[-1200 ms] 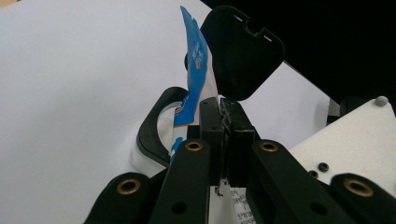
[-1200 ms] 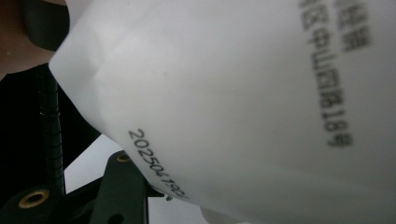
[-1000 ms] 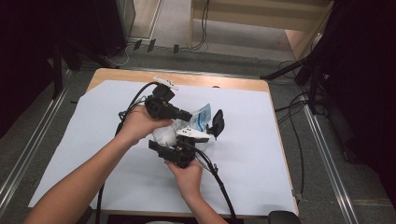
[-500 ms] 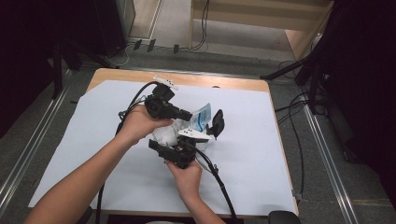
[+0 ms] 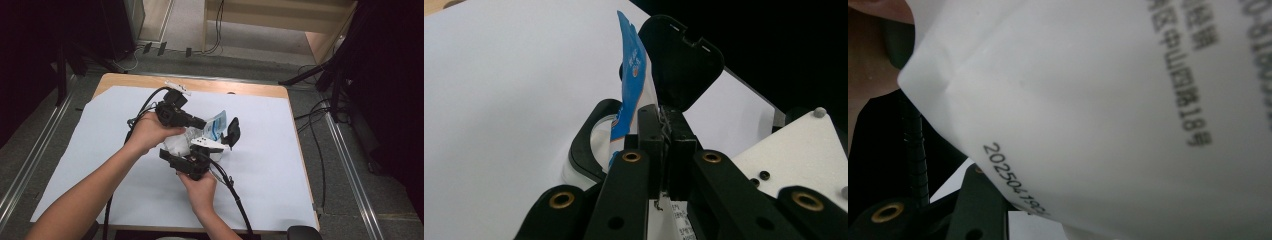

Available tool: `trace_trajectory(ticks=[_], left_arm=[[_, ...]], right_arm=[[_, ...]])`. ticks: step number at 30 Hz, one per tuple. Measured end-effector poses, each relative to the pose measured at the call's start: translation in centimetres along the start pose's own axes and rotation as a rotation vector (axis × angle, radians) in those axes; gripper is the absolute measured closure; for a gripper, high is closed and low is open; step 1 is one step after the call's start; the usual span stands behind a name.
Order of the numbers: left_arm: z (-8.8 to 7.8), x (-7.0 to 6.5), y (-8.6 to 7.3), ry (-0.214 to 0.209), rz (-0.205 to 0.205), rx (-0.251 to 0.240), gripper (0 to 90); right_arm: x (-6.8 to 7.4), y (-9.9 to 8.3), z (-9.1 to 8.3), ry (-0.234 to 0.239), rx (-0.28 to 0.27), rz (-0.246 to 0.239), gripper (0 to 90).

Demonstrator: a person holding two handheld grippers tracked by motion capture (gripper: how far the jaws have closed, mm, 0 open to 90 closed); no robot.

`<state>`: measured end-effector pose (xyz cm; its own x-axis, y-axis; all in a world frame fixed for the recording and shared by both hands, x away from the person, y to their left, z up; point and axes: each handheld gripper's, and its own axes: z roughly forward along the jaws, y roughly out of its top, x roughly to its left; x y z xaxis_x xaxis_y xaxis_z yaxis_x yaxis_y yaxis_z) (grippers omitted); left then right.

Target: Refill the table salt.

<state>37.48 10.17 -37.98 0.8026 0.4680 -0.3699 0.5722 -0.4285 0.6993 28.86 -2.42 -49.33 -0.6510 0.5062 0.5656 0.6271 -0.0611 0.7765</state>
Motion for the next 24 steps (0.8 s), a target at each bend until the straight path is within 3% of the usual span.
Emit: trace_trajectory(ticks=[14,24], left_arm=[[0.09,-0.01,0.13,0.006,-0.007,0.011,89.4],[0.0,-0.01,0.14,0.0,-0.011,0.006,89.3]], right_arm=[[0.26,0.0,0.16,-0.031,0.021,-0.067,51.3],[0.31,0.08,0.07,-0.017,0.015,-0.049,53.4]])
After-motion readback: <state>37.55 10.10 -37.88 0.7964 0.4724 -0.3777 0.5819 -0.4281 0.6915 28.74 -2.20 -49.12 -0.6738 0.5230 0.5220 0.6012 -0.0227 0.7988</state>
